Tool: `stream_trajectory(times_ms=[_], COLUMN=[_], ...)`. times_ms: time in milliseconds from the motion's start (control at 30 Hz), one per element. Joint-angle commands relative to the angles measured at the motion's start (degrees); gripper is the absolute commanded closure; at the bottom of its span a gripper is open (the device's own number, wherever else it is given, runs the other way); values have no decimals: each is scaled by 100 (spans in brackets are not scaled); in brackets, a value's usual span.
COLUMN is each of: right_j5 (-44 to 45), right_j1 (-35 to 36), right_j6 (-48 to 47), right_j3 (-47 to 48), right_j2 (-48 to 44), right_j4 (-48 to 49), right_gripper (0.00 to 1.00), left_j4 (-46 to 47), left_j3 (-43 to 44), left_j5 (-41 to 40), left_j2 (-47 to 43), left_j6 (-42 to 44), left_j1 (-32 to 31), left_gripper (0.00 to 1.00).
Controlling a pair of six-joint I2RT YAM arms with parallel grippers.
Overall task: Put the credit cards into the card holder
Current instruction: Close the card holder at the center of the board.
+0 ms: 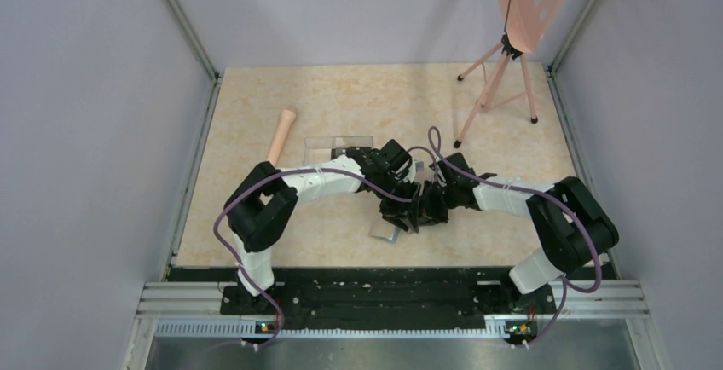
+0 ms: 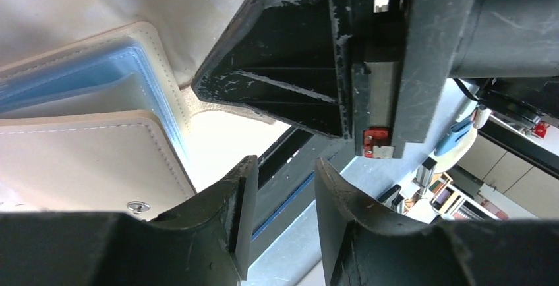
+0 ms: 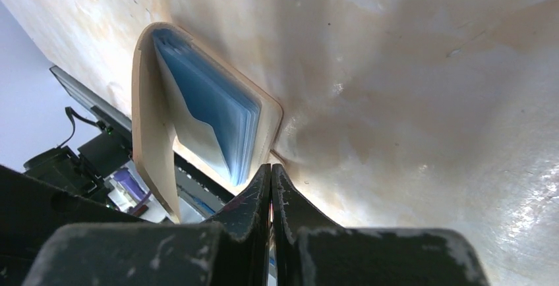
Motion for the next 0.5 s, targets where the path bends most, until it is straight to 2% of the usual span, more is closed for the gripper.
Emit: stream_trajectory(times_ms=[0, 233, 467], right_j5=[-44, 8, -245], right_j1=[5, -12, -16], right_j6=[10, 55, 40], right_j3=[116, 237, 442], right_j2=[-385, -1161, -1122], right_j4=[86, 81, 338], right_gripper=[100, 100, 100], left_j4=[145, 366, 233], left_j3=[125, -186, -762], left_j5=[-69, -144, -543], left_j2=[-188, -931, -1912], left_j6=[135, 141, 48], left_j1=[-19, 155, 763], left_gripper=[58, 62, 63])
